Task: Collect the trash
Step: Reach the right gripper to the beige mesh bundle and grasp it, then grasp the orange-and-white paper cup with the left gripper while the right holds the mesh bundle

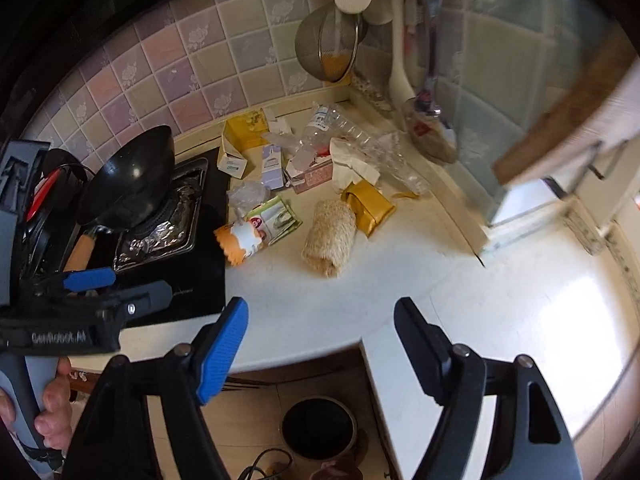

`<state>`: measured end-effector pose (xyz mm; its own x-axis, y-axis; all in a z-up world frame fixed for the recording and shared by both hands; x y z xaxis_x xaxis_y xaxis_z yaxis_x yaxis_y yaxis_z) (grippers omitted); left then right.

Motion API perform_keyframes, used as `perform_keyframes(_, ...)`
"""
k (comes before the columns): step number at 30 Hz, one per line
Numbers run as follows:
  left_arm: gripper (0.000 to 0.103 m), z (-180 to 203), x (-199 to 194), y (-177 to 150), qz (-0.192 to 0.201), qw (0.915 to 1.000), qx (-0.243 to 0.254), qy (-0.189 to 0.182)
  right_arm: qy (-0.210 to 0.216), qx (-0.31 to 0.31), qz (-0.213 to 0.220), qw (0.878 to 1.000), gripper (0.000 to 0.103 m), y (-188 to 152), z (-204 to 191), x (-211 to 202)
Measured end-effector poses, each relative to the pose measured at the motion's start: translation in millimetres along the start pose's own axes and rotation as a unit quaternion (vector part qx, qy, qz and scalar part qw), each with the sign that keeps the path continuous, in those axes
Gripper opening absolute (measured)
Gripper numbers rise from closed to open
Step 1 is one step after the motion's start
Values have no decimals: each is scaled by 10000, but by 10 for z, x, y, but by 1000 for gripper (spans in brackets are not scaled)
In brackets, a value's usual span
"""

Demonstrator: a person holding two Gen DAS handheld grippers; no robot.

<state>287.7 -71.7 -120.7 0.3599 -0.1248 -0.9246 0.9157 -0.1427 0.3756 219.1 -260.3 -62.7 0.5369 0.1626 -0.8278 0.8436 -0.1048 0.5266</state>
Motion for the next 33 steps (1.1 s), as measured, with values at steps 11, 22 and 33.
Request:
perform_keyframes(11, 90, -150, 812, 508, -679, 9974, 8, 232, 555, 522, -903, 9930, 67, 421, 268, 1222)
perform_keyframes(22, 83, -273, 1085, 641, -1186, 9897, -750, -299, 649, 891, -1495, 9826, 54, 416, 379, 1820)
perform_keyframes(33, 57, -228, 1354, 745, -1437, 9750, -1574, -629, 866, 873, -1500, 9810, 42, 397, 387, 1845)
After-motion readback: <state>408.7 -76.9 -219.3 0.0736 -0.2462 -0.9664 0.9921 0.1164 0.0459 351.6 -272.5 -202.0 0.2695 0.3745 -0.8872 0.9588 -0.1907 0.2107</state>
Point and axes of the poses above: each gripper's, at about its wrist camera, not at the fingertips, and x roughly the way its jaws point, z to its right, y to its top, the point moved 5 cm from there along x, roughly the way its jaws point, and after that the axes turned 3 degrees about y, right-handed, at the moved point
